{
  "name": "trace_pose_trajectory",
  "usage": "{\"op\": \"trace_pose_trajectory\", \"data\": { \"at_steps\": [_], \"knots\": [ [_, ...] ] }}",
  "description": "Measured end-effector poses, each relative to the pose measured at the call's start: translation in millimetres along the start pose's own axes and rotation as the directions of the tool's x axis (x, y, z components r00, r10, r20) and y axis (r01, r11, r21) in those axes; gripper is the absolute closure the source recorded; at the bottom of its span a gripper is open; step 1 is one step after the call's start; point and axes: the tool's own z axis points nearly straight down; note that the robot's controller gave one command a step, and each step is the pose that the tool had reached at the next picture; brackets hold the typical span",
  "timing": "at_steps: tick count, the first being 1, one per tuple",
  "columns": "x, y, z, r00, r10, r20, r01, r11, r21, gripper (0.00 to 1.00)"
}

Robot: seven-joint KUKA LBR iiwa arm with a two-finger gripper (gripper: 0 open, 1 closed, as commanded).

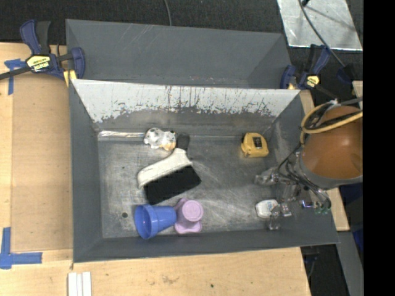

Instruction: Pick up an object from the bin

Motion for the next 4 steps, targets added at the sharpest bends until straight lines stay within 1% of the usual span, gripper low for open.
{"op": "trace_pose_trajectory", "data": {
  "at_steps": [1,2,3,4],
  "knots": [
    [-20.5,-12,7,1.0,0.01,0.008,-0.01,1.0,0.001,1.0],
    [-20.5,-12,7,1.0,0.01,0.008,-0.01,1.0,0.001,1.0],
    [-20.1,-11,-110,1.0,-0.004,-0.003,0.004,1.0,-0.001,1.0],
    [-20.0,-11,-110,1.0,-0.004,-0.003,0.004,1.0,-0.001,1.0]
  ]
}}
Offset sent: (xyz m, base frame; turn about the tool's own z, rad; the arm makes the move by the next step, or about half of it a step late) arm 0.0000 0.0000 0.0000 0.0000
